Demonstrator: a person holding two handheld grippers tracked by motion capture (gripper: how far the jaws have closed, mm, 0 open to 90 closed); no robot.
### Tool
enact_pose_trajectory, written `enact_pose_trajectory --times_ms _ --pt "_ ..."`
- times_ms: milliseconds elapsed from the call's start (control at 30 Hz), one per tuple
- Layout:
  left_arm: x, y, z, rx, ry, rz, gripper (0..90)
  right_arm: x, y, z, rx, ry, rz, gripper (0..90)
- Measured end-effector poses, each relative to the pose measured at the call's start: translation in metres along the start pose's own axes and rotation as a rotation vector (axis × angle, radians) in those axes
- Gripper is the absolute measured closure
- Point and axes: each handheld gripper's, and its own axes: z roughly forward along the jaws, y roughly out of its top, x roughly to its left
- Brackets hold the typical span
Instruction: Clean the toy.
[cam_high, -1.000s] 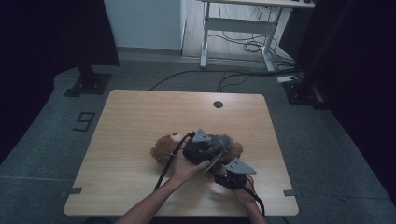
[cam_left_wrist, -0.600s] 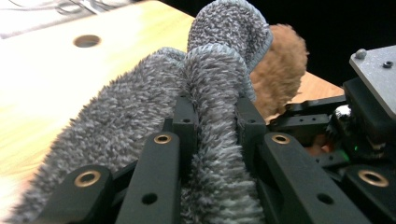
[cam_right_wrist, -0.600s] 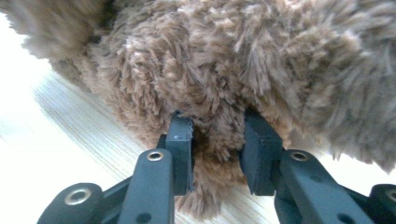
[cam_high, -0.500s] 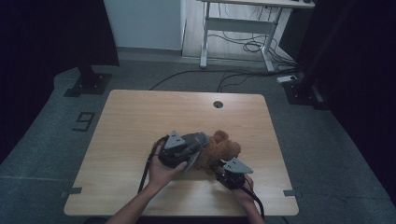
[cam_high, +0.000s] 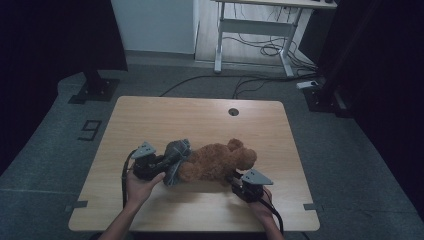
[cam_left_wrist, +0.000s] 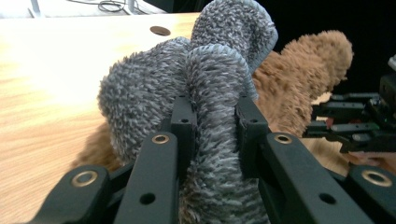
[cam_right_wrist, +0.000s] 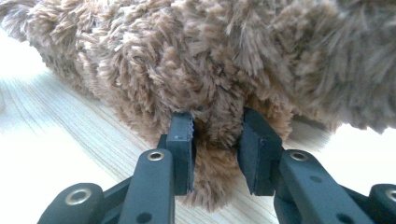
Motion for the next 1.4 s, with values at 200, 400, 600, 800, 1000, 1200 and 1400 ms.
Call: enact_pose_trajectory --times_ms 200,400,600,800,1000,1200,1400 --pt "0.015 -0.003 -0.011 -0.002 0.044 -0.027 73.5 -0.002 -0.001 0.000 0.001 0.002 0.009 66.9" --pt "-0.004 0.007 0.002 0.009 0.014 0.025 73.5 -0.002 0.000 0.000 -0.003 0.000 0.014 66.2" --pt "-0.048 0.037 0.042 0.045 -0.083 0.109 73.3 -0.003 0.000 0.000 -0.009 0.005 0.019 65.9" --pt "-0.096 0.060 0.080 0.085 -0.182 0.198 73.0 -0.004 -0.001 0.000 -0.008 0.009 0.017 65.7" --pt "-0.112 0.057 0.115 0.203 -0.168 0.212 72.8 -0.004 -0.001 0.000 -0.006 0.010 0.025 65.4" --pt "-0.096 0.045 0.109 0.182 -0.179 0.162 72.3 -0.003 -0.001 0.002 0.004 0.013 0.019 64.0" --pt "-0.080 0.039 0.078 0.141 -0.145 0.160 72.2 -0.003 -0.001 0.001 0.009 0.012 0.018 63.7"
